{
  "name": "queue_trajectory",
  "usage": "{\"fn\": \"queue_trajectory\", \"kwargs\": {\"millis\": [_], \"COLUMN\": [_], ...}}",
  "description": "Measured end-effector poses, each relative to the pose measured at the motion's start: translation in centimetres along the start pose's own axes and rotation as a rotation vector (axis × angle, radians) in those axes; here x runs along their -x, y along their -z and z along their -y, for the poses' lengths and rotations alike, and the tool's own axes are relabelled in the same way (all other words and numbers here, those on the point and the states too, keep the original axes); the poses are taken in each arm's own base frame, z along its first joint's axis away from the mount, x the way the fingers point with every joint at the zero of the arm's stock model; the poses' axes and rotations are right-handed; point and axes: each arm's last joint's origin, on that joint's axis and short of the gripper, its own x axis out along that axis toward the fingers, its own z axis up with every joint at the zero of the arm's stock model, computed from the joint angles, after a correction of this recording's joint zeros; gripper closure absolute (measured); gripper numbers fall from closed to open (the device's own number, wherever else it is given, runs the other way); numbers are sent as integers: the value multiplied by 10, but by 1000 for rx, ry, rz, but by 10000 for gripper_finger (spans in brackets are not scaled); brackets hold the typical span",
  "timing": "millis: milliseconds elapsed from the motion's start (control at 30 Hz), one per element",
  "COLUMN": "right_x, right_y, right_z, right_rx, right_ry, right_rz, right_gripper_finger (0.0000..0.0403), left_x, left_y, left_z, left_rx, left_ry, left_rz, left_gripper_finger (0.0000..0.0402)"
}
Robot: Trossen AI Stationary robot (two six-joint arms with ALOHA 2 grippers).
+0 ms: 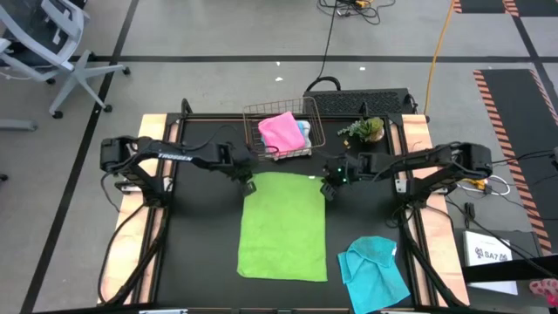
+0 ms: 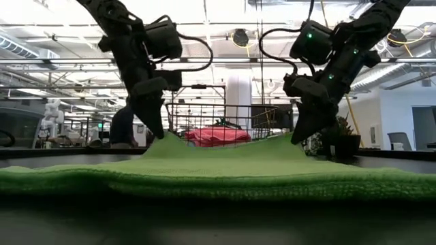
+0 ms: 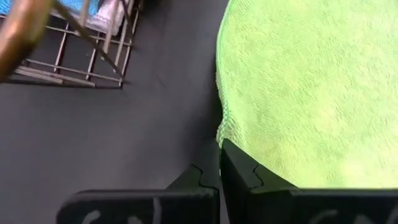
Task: Fold microfiber towels
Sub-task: Fold the green microfiber cloth
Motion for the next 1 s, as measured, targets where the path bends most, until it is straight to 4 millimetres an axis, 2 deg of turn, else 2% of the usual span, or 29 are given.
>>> {"fn": "queue_trajectory", "kwargs": {"millis": [333,467,700,1000], "right_x": [16,22,27,39], "right_y": [-15,-15,6,40], "right_z": [-28,-42,-71,-113], "right_rx": [79,114,130,109], "right_ry": [-21,-42,-110,-214], "right_rz": [-59,-78,-163,-210], "right_gripper_finger": [403,403,403,403], "left_x": [24,34,40,50], "left_y": [-12,-8,14,35], "left_z": [25,40,78,130], "left_rx": [-64,-67,-33,39], "left_ry": [-6,-5,1,33], "left_rz": [-62,-130,-215,-135], "left_gripper_finger": [401,401,401,401]}}
